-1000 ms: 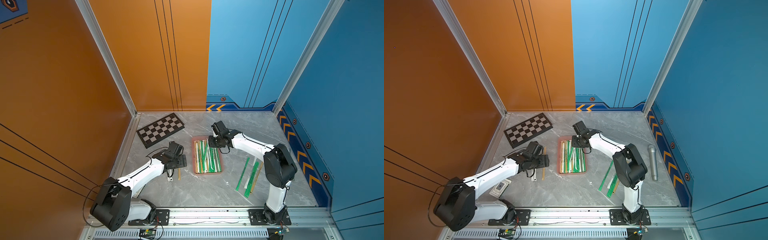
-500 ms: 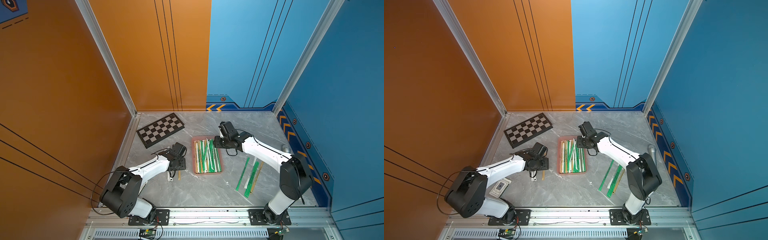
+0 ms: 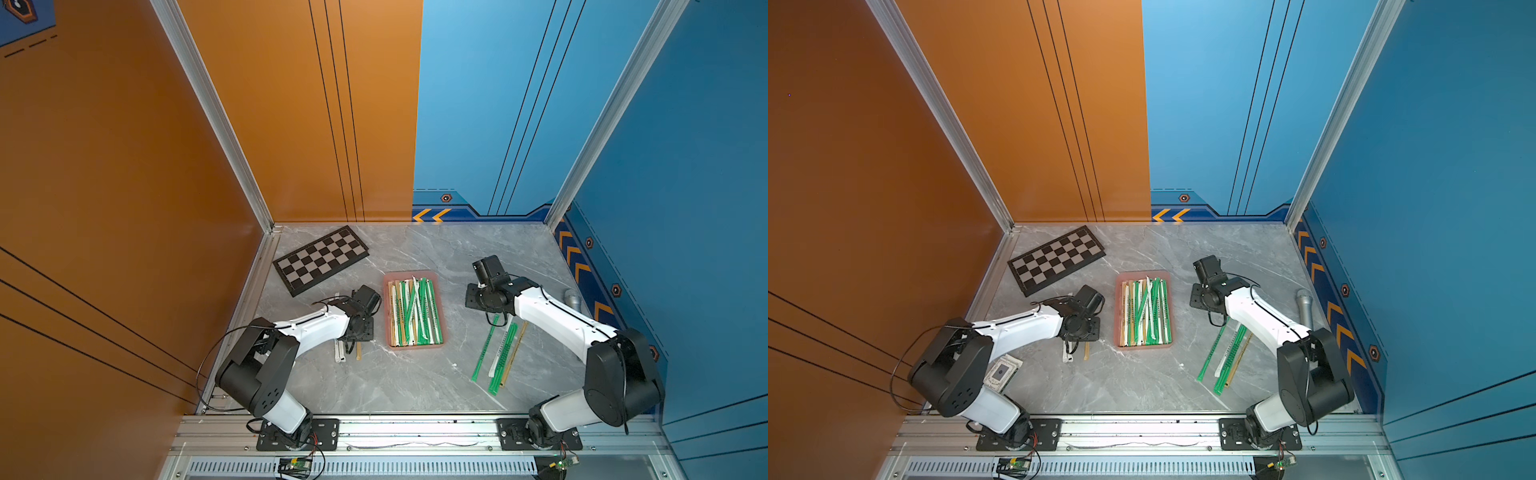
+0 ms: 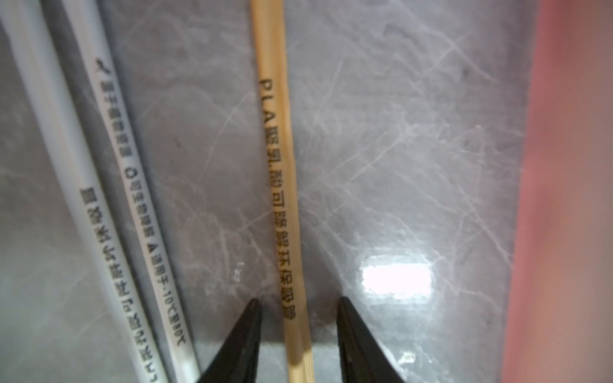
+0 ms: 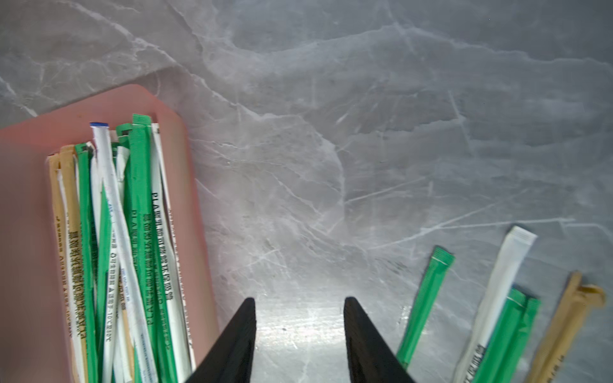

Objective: Put the straws into the storage box
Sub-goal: Pick up the straw from the center of the board, then place the straw in the storage box.

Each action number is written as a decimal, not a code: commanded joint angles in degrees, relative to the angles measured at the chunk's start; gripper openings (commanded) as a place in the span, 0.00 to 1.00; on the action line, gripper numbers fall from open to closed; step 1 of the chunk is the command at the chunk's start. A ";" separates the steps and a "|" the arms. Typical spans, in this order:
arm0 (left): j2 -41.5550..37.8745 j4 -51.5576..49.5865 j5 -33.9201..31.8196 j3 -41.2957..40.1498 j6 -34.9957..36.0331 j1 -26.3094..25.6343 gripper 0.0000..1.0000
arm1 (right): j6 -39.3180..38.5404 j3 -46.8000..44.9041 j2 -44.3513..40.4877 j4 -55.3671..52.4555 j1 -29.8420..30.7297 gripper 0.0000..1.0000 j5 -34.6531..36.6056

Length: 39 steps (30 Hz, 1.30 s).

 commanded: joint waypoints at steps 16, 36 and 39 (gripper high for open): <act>-3.85 -1.97 -0.09 2.34 -0.08 -1.10 0.09 | 1.08 -11.17 -9.13 -7.89 -12.34 0.44 1.61; -5.74 4.48 6.05 11.25 -3.49 -8.17 0.10 | 3.25 -18.34 -9.88 -7.97 -11.64 0.22 -2.21; -4.24 5.20 6.90 13.17 -3.94 -8.71 0.11 | 3.78 -18.91 -9.87 -6.95 -10.98 0.21 -2.74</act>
